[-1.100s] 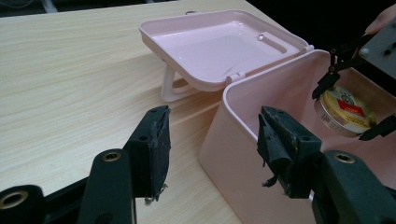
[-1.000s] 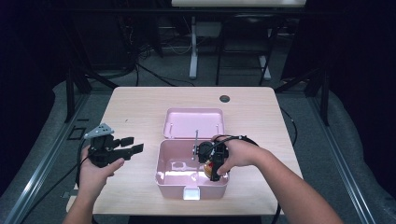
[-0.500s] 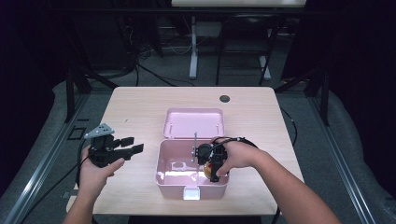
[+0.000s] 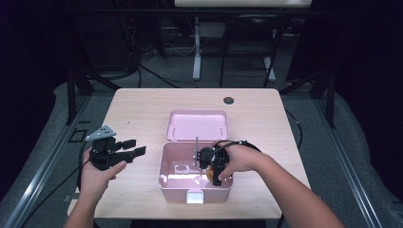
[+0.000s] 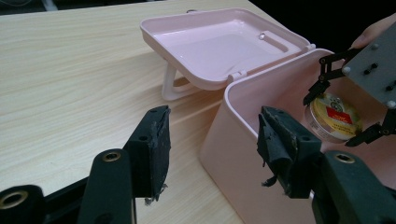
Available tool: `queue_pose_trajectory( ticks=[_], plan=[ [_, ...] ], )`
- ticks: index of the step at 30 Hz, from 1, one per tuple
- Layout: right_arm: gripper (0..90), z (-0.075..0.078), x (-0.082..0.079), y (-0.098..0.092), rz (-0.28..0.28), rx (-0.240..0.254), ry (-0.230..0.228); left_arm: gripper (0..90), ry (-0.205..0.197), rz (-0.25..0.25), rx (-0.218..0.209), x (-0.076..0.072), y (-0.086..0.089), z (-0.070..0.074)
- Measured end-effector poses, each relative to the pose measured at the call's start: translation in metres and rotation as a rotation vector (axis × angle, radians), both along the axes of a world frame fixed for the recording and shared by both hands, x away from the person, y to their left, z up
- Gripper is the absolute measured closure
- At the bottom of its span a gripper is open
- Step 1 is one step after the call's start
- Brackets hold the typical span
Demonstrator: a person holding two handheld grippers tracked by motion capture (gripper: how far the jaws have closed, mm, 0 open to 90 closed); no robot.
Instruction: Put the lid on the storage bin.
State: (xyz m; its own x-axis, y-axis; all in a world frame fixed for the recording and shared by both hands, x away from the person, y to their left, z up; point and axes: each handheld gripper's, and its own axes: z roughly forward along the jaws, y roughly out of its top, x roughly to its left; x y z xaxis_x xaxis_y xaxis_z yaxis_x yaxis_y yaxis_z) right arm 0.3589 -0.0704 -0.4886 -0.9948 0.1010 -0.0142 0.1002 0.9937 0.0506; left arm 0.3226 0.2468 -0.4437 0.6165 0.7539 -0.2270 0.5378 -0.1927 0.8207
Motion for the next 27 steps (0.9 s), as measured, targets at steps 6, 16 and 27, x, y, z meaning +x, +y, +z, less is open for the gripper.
queue_pose_trajectory(
  ticks=[6, 16, 27],
  plan=[
    [19.4, -0.005, -0.001, 0.002, 0.017, -0.015, -0.004, 44.0, 0.0, 0.0, 0.0, 0.0, 0.0, 0.0],
    [19.4, -0.01, -0.001, 0.003, 0.013, -0.018, 0.004, 44.0, -0.001, 0.0, 0.0, 0.0, 0.0, 0.0],
    [19.4, -0.016, -0.002, 0.002, 0.019, -0.001, 0.006, 44.0, 0.0, -0.001, 0.003, 0.0, -0.001, -0.001]
  ],
)
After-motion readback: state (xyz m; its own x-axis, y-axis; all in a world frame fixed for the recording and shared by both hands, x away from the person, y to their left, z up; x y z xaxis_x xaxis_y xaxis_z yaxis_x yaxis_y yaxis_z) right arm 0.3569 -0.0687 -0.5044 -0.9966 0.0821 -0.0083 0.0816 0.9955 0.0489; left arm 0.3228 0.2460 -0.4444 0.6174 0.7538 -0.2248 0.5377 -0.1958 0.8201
